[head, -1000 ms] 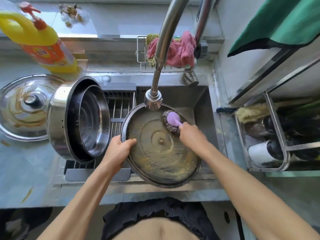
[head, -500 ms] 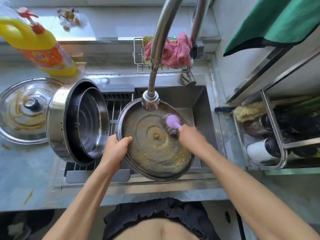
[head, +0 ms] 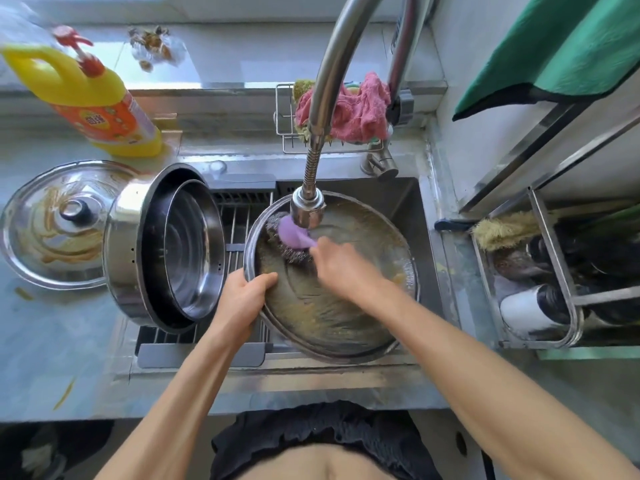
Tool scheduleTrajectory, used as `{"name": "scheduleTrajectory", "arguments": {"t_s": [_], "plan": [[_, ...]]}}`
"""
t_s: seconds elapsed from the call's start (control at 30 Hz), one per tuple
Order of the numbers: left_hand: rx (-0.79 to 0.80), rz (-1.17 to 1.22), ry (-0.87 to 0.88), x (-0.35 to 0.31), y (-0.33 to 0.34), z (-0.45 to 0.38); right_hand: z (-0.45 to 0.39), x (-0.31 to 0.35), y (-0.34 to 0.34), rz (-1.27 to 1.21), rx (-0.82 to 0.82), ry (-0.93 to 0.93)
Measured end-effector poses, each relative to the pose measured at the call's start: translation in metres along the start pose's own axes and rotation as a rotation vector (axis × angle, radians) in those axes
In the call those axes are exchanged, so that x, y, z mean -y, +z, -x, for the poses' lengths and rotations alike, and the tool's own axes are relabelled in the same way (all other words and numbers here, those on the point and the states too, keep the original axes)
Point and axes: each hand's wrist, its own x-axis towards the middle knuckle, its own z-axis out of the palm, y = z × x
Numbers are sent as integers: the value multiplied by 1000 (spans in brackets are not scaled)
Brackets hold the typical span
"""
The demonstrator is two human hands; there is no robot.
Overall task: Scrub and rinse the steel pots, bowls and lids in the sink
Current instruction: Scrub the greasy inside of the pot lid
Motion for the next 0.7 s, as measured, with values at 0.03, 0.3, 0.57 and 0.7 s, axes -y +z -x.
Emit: {"name": "scheduleTrajectory", "arguments": {"t_s": [0.03, 0.3, 0.57, 0.7], "plan": [[-2, 9, -5, 1, -1, 1, -8, -7, -4, -6, -42, 26], [80, -70, 23, 5, -4, 0, -6, -22, -7, 155, 11, 45], [103, -80, 55, -7, -8, -1, -13, -42, -21, 99, -119, 239], [51, -96, 98, -6, -6, -2, 0, -44, -4, 89, -134, 333]]}}
